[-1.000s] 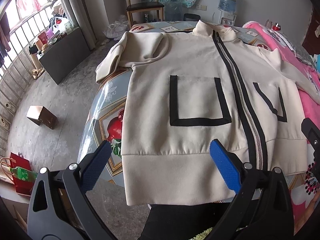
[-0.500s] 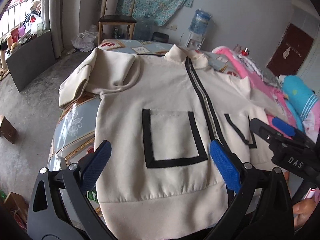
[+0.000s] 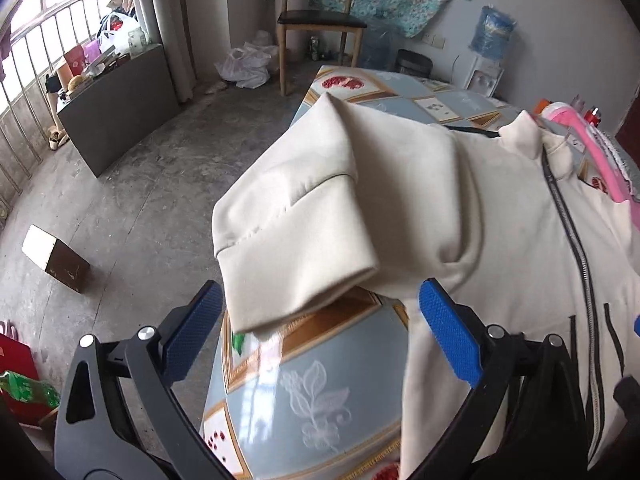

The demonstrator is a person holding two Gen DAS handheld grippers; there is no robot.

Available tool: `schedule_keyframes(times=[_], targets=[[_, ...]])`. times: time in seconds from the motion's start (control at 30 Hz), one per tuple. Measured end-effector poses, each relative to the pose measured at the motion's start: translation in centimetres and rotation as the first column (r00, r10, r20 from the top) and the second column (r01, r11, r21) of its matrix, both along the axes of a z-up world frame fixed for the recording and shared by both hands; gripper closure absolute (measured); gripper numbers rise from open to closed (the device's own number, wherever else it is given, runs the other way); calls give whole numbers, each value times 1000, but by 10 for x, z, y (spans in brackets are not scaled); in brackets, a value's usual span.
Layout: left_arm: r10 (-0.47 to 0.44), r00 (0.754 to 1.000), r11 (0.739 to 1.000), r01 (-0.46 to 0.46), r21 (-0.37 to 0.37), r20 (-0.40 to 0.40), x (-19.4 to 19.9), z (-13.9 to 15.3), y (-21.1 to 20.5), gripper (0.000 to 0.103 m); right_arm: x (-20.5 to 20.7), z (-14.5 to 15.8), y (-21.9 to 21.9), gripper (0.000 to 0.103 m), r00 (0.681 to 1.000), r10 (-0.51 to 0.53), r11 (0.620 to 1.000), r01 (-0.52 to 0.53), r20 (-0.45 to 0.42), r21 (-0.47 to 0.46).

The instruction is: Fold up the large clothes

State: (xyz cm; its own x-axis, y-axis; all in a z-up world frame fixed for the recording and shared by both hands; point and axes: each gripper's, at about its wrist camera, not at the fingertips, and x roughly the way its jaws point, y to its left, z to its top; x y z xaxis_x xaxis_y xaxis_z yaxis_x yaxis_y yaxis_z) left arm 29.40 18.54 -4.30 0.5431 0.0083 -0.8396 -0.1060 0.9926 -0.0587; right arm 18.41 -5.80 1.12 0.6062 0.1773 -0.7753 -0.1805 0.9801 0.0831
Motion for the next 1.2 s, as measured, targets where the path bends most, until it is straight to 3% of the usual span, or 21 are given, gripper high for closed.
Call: schedule_keyframes(times=[0.03, 0.1, 0.13, 0.2, 0.3, 0.37, 0.47, 0.53, 0.6, 0.67, 0.77, 0.83, 0.97, 1.0, 1.07, 1.1, 1.2], targets=[[8, 1000, 1000, -7, 20, -14, 8, -6, 2, 8, 0, -3, 1, 6, 1000, 6, 1000, -6, -12, -1], [8, 999, 998, -5, 63, -47, 23, -17, 4, 31, -1, -7, 0, 6, 1000, 11, 1000, -12, -24, -7], [3, 998, 998, 1, 57, -64, 29, -22, 5, 34, -1, -8, -2, 6, 1000, 11, 1000, -11, -26, -13], [-1, 999, 1000, 2, 20, -50, 30, -19, 9, 61, -3, -9, -9, 6, 1000, 3, 1000, -4, -26, -24], [-8, 999, 997, 12, 78, -44, 30, -6, 6, 98, -4, -10, -24, 6, 999, -24, 1000, 24, -23, -8], [-4, 1000, 994, 7, 108, -28, 22, 12, 4, 99, -3, -11, -34, 6, 999, -46, 999, 46, -24, 4], [-9, 1000, 996, 9, 89, 4, 12, 48, 4, 99, -3, -9, -51, 6, 997, -79, 997, 79, -17, 22], [-28, 999, 999, 26, 47, 43, 5, 79, -3, 99, -4, -7, -62, 6, 996, -94, 995, 95, -5, 32], [-79, 993, 995, 83, -52, 86, -1, 115, -20, 99, -6, -3, -73, 6, 994, -107, 993, 106, 14, 48], [-150, 981, 975, 168, -149, 124, -3, 142, -45, 99, -8, 1, -83, 6, 992, -122, 991, 120, 26, 65], [-272, 951, 908, 304, -290, 144, -4, 160, -94, 98, -11, 8, -101, 6, 988, -146, 985, 142, 42, 96], [-338, 931, 861, 366, -354, 141, 2, 156, -130, 98, -15, 12, -116, 6, 986, -158, 982, 152, 47, 113], [-383, 919, 817, 386, -429, 97, 9, 115, -179, 95, -24, 15, -145, 6, 983, -183, 973, 177, 30, 146], [-385, 920, 813, 379, -442, 80, 11, 101, -186, 93, -25, 15, -154, 6, 982, -191, 970, 185, 19, 157], [-367, 930, 821, 339, -460, 30, 13, 69, -197, 77, -26, 13, -169, 6, 980, -198, 964, 196, -3, 180], [-354, 935, 828, 321, -460, 14, 11, 57, -197, 74, -27, 13, -174, 6, 980, -197, 961, 196, -11, 193], [-332, 943, 831, 307, -464, 28, 7, 43, -191, 64, -22, 13, -192, 11, 984, -175, 947, 181, -44, 266]])
